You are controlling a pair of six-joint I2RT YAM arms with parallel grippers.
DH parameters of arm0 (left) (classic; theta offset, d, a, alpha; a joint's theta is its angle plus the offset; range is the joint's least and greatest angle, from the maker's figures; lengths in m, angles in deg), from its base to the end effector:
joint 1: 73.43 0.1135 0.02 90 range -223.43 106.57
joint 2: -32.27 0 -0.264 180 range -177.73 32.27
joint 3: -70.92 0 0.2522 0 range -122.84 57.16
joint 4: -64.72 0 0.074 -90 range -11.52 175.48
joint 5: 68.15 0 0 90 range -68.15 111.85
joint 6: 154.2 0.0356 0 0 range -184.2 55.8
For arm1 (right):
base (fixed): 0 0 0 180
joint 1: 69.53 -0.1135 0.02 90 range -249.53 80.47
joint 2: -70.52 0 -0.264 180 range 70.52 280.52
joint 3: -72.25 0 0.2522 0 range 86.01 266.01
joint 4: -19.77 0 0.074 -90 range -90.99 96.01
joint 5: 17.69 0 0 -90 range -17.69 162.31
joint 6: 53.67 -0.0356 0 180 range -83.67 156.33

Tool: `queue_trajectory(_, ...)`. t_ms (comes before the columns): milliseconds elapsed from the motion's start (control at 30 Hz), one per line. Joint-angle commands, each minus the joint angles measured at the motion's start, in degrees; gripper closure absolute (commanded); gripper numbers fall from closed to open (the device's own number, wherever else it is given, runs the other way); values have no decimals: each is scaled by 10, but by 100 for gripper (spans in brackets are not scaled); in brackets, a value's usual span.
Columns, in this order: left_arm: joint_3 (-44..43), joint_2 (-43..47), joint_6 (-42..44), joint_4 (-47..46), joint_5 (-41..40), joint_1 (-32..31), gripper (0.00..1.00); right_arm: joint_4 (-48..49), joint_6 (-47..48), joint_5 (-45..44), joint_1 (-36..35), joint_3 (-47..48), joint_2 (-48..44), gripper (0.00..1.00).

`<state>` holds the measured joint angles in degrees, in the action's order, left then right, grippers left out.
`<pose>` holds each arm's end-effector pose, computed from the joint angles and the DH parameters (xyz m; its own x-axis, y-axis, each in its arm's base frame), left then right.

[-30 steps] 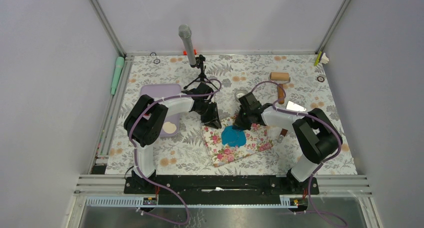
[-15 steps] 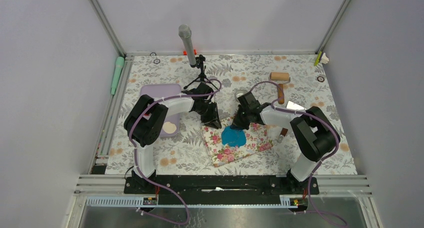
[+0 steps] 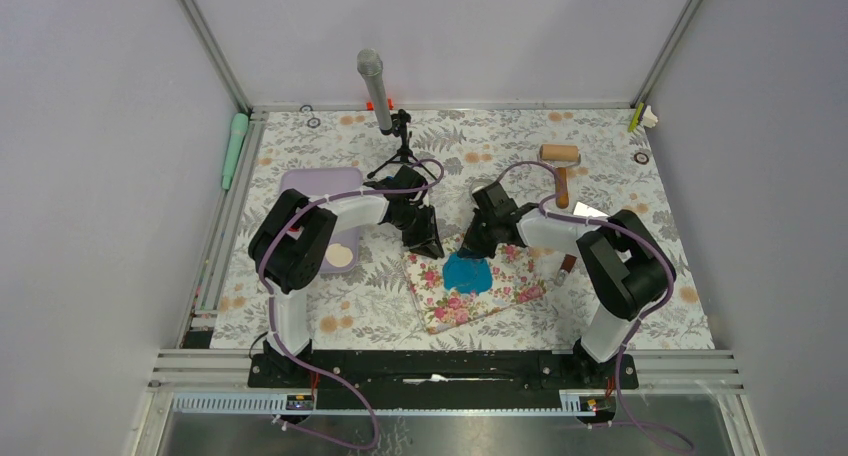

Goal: Roll out the dumpling wrappers from the dough
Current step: Remove the dumpling mold from the work surface.

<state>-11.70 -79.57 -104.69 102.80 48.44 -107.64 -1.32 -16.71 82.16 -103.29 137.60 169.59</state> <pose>0.3046 -0.2264 0.1378 -0.9994 -0.0227 -0.0254 -0.0044 0.8253 -0.5646 0.2745 0.1908 0.1451 -0.9115 0.3377 -0.2348 0.1644 0.8225 0.5445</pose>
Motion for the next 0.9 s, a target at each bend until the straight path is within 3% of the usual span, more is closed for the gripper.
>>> queue_trajectory(0, 21, -30, 27, 34, -57, -3, 75, -92, 27, -91, -9, 16, 17, 100)
queue_trajectory(433, 27, -24, 28, 35, -60, -3, 75, -140, 52, -184, -4, 38, 23, 100)
queue_trajectory(867, 26, -25, 27, 35, -60, -3, 75, -144, 54, -150, -5, 6, -4, 100)
